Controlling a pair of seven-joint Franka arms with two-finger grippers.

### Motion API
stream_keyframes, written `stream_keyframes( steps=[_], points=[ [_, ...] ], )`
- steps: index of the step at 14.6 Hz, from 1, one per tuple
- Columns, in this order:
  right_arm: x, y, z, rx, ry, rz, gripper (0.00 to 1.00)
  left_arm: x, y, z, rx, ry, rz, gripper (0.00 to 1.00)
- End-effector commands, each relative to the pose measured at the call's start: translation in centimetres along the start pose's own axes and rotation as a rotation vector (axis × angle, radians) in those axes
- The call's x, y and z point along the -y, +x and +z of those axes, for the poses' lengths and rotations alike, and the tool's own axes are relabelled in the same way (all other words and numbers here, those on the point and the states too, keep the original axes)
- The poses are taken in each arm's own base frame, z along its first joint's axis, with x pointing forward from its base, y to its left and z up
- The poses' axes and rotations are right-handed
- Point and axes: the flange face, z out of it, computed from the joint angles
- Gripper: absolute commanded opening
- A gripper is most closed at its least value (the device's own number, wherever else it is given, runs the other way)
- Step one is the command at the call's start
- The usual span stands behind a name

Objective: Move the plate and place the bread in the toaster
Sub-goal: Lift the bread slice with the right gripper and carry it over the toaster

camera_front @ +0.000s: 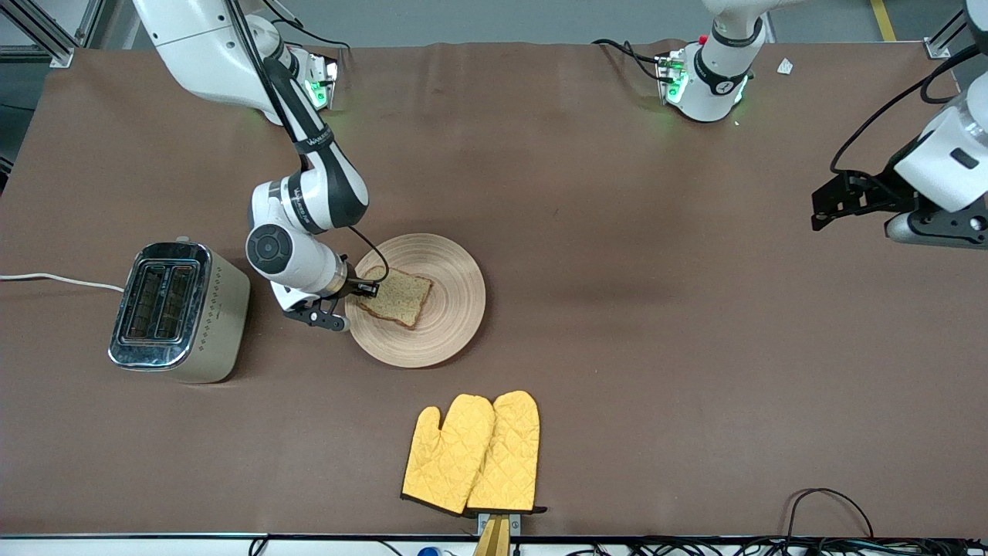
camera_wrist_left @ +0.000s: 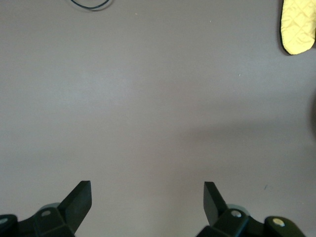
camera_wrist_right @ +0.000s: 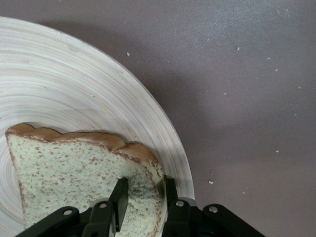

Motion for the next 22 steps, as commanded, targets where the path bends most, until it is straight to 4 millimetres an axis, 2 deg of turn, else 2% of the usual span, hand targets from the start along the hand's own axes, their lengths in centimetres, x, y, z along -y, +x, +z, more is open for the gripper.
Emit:
stream_keyframes(
  steps=[1,3,6,8,11,13,16,19,22],
  points=[
    [0.0,-0.6,0.2,-0.012,-0.016,-0.003,0.31,0.6,-0.5,-0.5,0.028,0.018,-0.01,1.0],
    [0.1,-0.8,0.4,-0.016,-0.027,-0.016,0.16,0.4,-0.5,-0.5,0.03,0.02,-0.004,1.0],
    [0.1,-0.7,0.8,-0.018,-0.032,-0.023,0.04,-0.1,-0.5,-0.6,0.027,0.021,0.008,1.0],
    [0.1,-0.7,0.8,-0.018,-0.033,-0.031,0.02,-1.1,-0.7,-1.0,0.02,0.03,0.015,1.0],
    [0.2,-0.4,-0.2,-0.017,-0.055,-0.054,0.01,0.1,-0.6,-0.8,0.025,0.033,-0.006,1.0],
    [1.1,-0.1,-3.3,0.019,-0.095,-0.076,0.01,0.5,-0.6,-0.7,0.028,0.033,-0.013,1.0],
    [1.5,0.7,-9.0,0.017,-0.217,-0.135,0.01,0.6,-0.5,-0.7,0.027,0.033,-0.015,1.0],
    [0.7,2.4,-15.7,-0.015,-0.359,-0.158,0.01,-0.3,-0.3,-1.1,0.011,0.043,-0.058,1.0],
    [-0.4,3.0,-20.5,-0.025,-0.532,-0.263,0.01,0.1,-0.2,-1.4,-0.006,0.036,-0.126,1.0]
  ],
)
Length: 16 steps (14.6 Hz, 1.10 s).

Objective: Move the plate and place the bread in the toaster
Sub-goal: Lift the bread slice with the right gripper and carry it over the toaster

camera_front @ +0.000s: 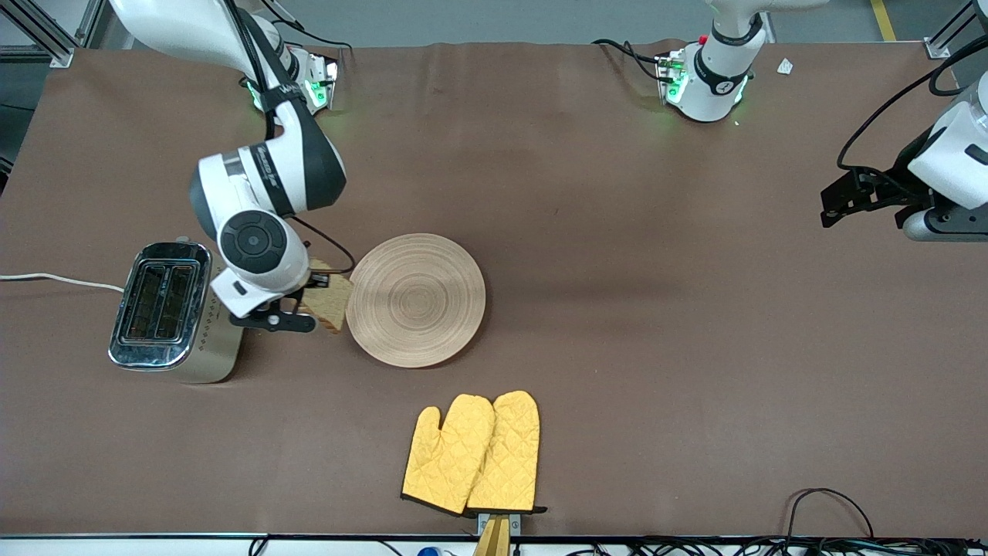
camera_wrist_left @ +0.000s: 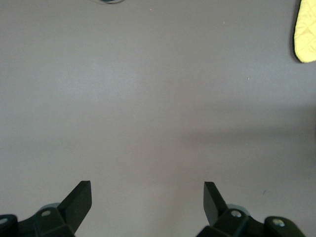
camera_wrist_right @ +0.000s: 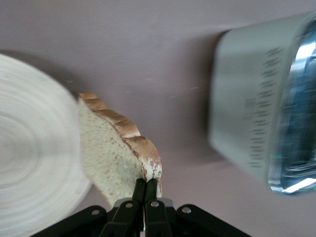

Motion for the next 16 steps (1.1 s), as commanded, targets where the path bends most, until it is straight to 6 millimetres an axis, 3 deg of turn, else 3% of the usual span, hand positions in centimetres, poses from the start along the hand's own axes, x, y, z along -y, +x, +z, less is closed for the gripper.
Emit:
stream_keyframes(
  steps=[1,3,5,8,11,16],
  points=[
    [-3.3,0.5,-3.2,-0.008,-0.141,-0.069,0.01,0.4,-0.1,-0.9,-0.017,0.007,-0.039,1.0],
    [-6.5,0.6,-4.7,0.027,-0.22,-0.069,0.01,0.7,-0.1,-0.9,-0.018,0.013,-0.03,1.0],
    [-9.7,0.9,-4.1,0.074,-0.3,-0.064,0.01,1.0,0.1,-0.6,-0.017,0.019,-0.03,1.0],
    [-12.7,0.9,-3.6,0.138,-0.464,-0.092,0.01,0.2,0.0,-0.7,-0.017,0.02,-0.017,1.0],
    [-16.0,1.8,-2.7,0.17,-0.506,-0.097,0.01,0.0,0.0,-0.8,-0.019,0.02,0.004,1.0],
    [-15.7,5.0,2.6,0.229,-0.625,-0.115,0.01,-0.1,-0.2,-1.1,-0.025,0.004,0.007,1.0]
  ],
)
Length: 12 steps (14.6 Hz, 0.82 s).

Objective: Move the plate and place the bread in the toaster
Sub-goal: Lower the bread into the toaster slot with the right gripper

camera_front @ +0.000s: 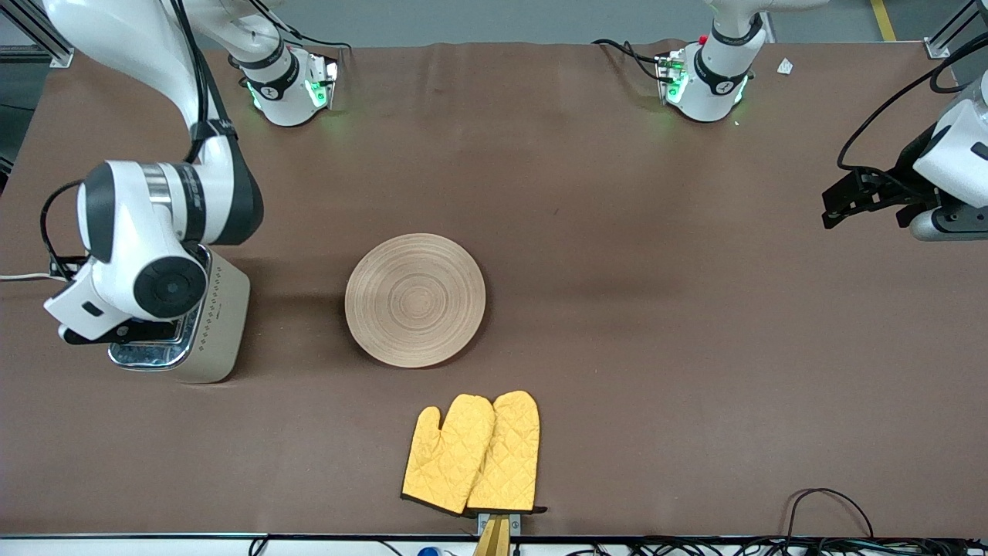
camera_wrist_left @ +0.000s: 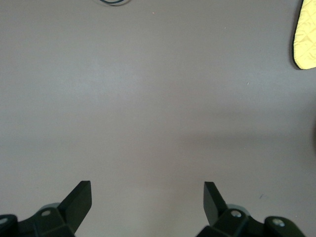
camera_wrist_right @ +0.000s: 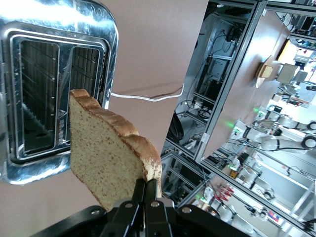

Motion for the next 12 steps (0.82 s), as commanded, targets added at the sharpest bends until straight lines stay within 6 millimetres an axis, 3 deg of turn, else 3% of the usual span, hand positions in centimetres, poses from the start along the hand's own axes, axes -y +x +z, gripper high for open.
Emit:
stream_keyframes(
  steps=[1,5,12],
  points=[
    [1.5,2.5,0.7,0.018,-0.086,-0.016,0.01,-0.2,-0.2,-0.8,-0.017,0.005,0.019,1.0],
    [2.4,3.9,0.2,0.009,-0.119,-0.021,0.01,-1.3,-0.3,-1.0,-0.027,0.002,0.036,1.0],
    [3.9,5.8,-1.3,-0.042,-0.125,-0.016,0.01,-1.0,-0.4,-1.1,-0.026,0.001,0.032,1.0]
  ],
)
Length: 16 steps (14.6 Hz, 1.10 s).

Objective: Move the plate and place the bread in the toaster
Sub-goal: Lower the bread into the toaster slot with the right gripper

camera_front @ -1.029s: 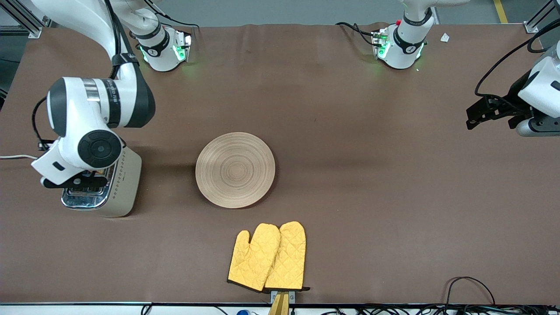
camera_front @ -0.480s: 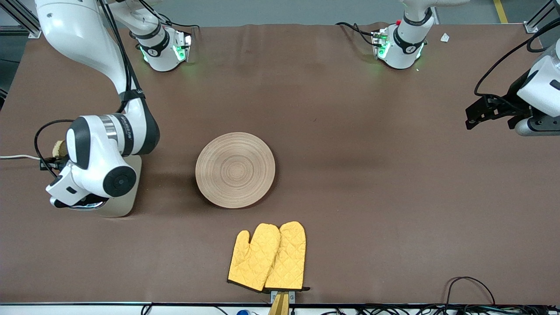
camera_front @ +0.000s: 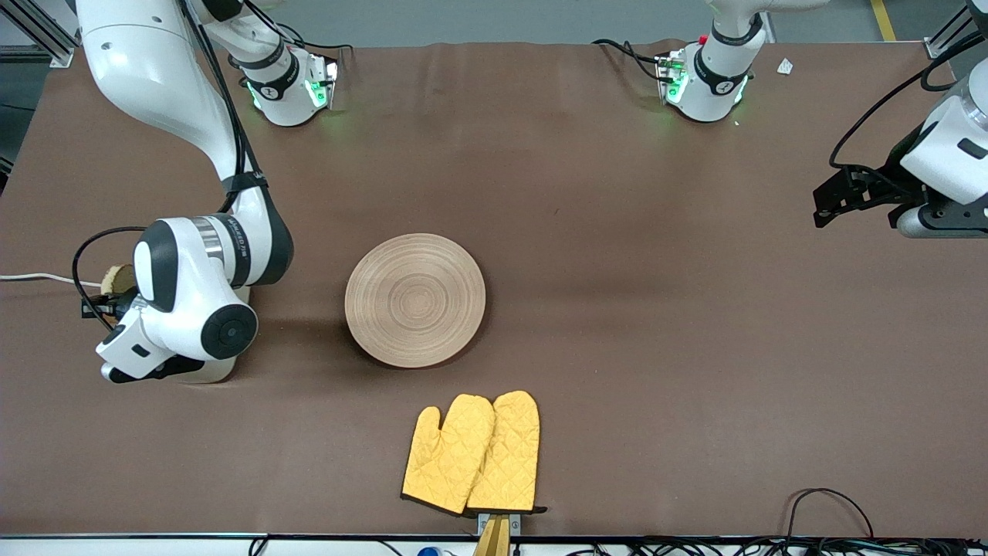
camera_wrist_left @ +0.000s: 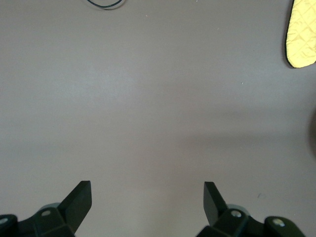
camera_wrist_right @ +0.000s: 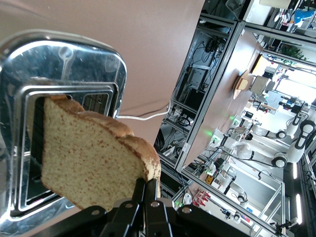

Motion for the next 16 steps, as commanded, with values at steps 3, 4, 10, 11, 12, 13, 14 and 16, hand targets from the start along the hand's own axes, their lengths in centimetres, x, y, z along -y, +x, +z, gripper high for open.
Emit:
stream_keyframes(
  steps=[3,4,10,11,12,13,14,16],
  points=[
    [0.8,1.9,-0.2,-0.027,-0.027,-0.011,0.01,0.4,-0.3,-1.0,-0.019,0.006,0.005,1.0],
    [1.0,2.0,-0.1,-0.027,-0.027,-0.012,0.01,0.4,-0.3,-0.9,-0.018,0.006,0.005,1.0],
    [0.5,2.4,0.4,-0.036,-0.015,0.011,0.2,0.7,-0.2,-0.8,-0.016,0.008,0.001,1.0],
    [0.4,2.5,0.7,-0.038,-0.005,0.014,0.52,0.5,-0.2,-0.8,-0.016,0.007,0.005,1.0],
    [0.3,2.6,0.9,-0.033,-0.001,0.017,0.71,0.5,-0.3,-0.8,-0.015,0.008,0.004,1.0],
    [0.3,2.5,0.8,-0.031,0.0,0.017,0.92,0.5,-0.3,-0.9,-0.016,0.008,0.005,1.0],
    [0.3,2.4,0.7,-0.032,0.017,0.017,1.0,0.6,-0.3,-0.9,-0.013,0.008,0.004,1.0],
    [0.5,2.2,0.5,-0.03,0.053,0.011,1.0,0.6,-0.4,-0.9,-0.012,0.008,0.004,1.0]
  ],
)
